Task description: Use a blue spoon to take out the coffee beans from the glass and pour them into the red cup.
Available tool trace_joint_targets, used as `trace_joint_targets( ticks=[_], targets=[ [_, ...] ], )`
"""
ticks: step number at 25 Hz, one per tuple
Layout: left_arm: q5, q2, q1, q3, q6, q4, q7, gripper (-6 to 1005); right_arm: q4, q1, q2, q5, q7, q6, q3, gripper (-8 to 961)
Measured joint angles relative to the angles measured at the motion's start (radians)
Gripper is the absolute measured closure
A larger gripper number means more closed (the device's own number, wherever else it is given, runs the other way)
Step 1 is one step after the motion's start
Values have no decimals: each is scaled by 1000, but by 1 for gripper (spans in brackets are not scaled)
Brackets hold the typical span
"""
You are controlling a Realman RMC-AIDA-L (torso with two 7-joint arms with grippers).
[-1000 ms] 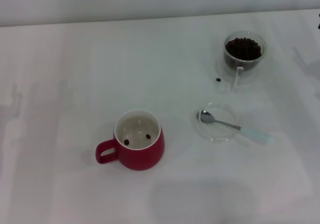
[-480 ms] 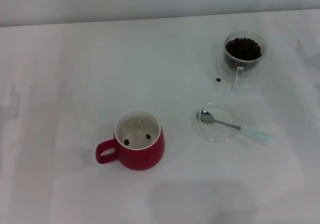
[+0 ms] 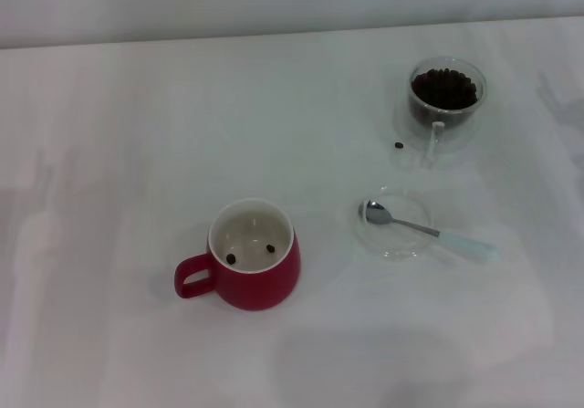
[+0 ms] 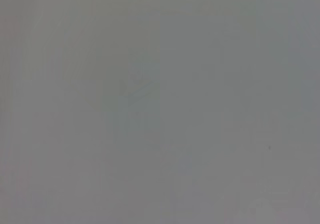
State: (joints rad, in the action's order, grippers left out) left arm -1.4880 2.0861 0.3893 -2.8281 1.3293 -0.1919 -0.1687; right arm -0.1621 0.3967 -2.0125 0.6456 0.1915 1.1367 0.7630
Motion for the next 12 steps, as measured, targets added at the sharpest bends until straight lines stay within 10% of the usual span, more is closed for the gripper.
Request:
trace_joint_targets(
  ticks=[12],
  targets=[
    [0,0,-8,0,-9,-26,-69,107,2,7,3,0,-92,-1,-1,74]
  ],
)
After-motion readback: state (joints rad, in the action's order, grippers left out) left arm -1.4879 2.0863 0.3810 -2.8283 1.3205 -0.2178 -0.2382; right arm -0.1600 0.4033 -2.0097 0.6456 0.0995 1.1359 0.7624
